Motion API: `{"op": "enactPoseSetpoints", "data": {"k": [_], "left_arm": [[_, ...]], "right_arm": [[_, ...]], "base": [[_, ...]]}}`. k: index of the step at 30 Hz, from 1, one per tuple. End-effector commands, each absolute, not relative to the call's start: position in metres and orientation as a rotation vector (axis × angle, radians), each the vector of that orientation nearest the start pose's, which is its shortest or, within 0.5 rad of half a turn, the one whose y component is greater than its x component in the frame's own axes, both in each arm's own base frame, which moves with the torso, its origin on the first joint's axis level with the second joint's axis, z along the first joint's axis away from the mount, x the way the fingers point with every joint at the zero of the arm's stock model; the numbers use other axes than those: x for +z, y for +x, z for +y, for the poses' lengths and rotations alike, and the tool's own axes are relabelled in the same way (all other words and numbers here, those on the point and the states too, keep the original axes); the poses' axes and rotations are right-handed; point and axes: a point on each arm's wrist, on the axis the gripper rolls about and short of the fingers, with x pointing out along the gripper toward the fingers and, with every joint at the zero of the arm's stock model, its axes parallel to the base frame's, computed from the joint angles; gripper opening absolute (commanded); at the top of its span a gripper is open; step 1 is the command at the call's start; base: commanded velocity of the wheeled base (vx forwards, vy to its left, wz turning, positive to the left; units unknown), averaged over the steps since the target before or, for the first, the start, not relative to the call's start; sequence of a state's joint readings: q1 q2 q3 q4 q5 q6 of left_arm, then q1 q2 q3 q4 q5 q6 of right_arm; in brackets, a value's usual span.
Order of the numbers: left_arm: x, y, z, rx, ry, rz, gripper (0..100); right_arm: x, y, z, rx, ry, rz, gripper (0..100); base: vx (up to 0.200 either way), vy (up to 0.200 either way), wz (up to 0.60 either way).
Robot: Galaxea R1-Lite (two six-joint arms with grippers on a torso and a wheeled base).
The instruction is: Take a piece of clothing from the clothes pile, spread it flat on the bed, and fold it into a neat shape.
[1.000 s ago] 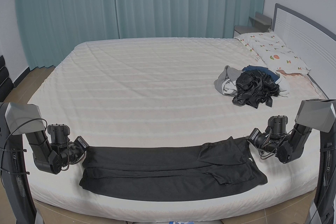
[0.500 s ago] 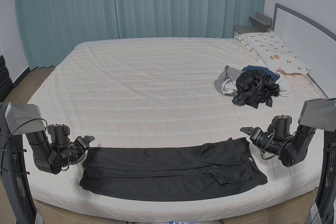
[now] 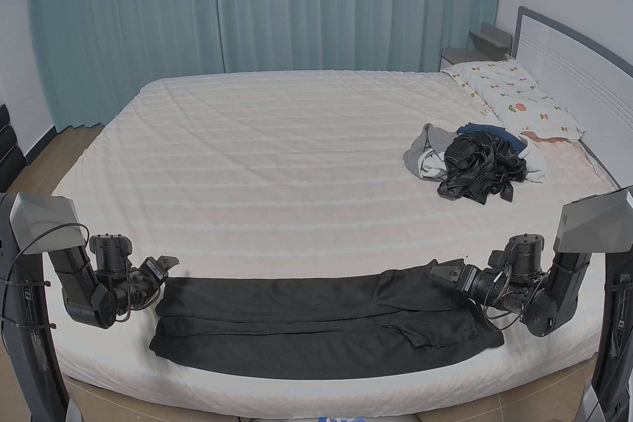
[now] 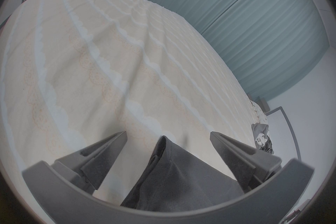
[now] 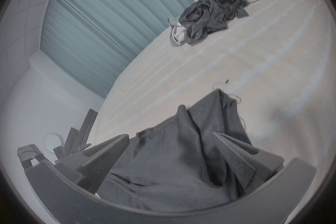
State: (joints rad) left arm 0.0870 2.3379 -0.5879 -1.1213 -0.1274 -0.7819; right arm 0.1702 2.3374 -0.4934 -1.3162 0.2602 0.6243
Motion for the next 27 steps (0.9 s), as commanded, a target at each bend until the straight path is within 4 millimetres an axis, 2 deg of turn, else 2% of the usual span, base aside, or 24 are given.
{"op": "enactPoseSetpoints", "data": {"k": [1, 5, 6, 15, 20, 27], "left_arm": [[-0.030, 0.333, 0.026, 0.209, -0.823, 0.612, 100], [-0.031, 0.333, 0.026, 0.210, -0.823, 0.613, 100], [-0.031, 0.333, 0.026, 0.210, -0.823, 0.613, 100], [-0.031, 0.333, 0.026, 0.210, -0.823, 0.613, 100], [-0.031, 0.333, 0.026, 0.210, -0.823, 0.613, 100], [-0.031, 0.333, 0.026, 0.211, -0.823, 0.615, 100]], "right_arm": [[-0.032, 0.315, 0.061, 0.236, 0.619, 0.669, 100], [-0.041, 0.315, 0.061, 0.236, 0.594, 0.692, 100], [-0.041, 0.315, 0.061, 0.237, 0.592, 0.692, 0], [-0.029, 0.303, 0.053, 0.244, 0.576, 0.679, 0], [-0.029, 0.293, 0.046, 0.292, 0.558, 0.703, 0], [-0.031, 0.288, 0.036, 0.313, 0.553, 0.703, 0]], "base": [[0.000, 0.000, 0.00], [0.000, 0.000, 0.00], [0.000, 0.000, 0.00], [0.000, 0.000, 0.00], [0.000, 0.000, 0.00], [0.000, 0.000, 0.00]]}}
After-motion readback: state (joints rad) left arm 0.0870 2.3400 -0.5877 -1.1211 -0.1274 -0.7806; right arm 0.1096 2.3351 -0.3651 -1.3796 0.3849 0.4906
